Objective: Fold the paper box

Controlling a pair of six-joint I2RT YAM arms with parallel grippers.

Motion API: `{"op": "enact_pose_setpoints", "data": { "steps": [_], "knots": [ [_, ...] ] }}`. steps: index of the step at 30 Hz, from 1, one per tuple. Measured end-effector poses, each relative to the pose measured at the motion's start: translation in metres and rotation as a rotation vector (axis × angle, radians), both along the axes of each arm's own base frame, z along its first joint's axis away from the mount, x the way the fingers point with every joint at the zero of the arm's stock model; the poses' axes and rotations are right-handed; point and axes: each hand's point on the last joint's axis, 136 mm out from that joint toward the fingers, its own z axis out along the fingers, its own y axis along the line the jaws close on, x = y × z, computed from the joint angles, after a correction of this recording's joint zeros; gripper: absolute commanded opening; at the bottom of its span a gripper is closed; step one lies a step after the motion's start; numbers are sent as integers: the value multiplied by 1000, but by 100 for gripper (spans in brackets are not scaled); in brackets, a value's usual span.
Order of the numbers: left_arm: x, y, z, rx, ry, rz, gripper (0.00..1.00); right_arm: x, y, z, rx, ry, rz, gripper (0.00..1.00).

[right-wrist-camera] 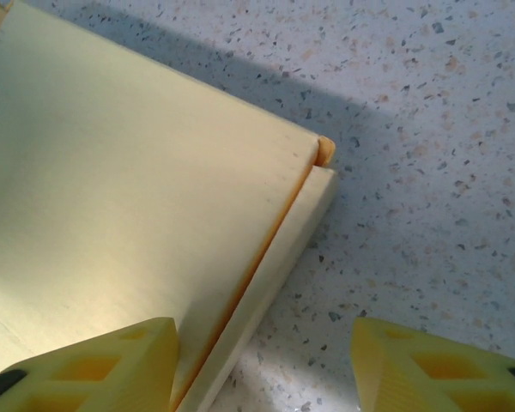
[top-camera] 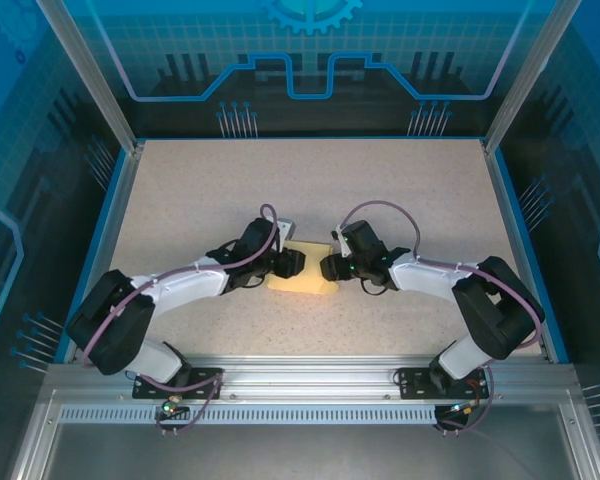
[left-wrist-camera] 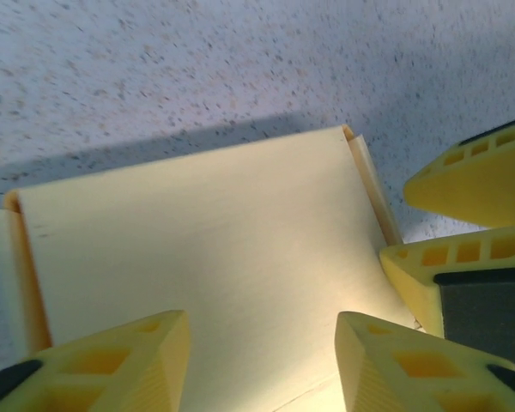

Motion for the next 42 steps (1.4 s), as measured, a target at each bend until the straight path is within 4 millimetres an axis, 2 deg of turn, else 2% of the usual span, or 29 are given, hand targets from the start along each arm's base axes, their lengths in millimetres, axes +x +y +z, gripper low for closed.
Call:
{"op": "enact_pose_setpoints", "data": {
  "steps": [5, 9, 12, 19, 23, 27, 30, 33, 37, 40, 42],
  "knots": [
    [7, 29, 4, 7, -32, 89, 57, 2, 0, 2, 5, -5, -4, 56],
    [11, 53, -9, 16, 3, 164, 58, 7, -1, 4, 7, -8, -12, 56],
    [12, 57, -18, 21, 34, 181, 58, 13, -4, 5, 4, -2, -23, 56],
    [-2, 41, -42, -24, 154, 125, 59, 34, -2, 6, -2, 20, -26, 56],
    [-9, 25, -40, -78, 180, 86, 59, 54, -7, 13, -2, 20, -45, 56],
    [-22, -1, -33, -131, 191, 16, 60, 71, -16, 30, -17, -4, -68, 58],
    [-30, -13, -31, -152, 200, -17, 61, 80, -23, 41, -55, -40, -84, 58],
    [-30, -12, -30, -145, 193, -12, 62, 77, -34, 46, -106, -52, -97, 59],
    [-27, -1, -25, -106, 147, 25, 63, 65, -48, 59, -138, -78, -116, 60],
    [-20, 8, -12, -82, 78, 54, 66, 47, -55, 70, -128, -98, -116, 62],
    [-13, 14, -3, -69, 32, 70, 67, 32, -53, 75, -99, -105, -99, 65]
  ]
}}
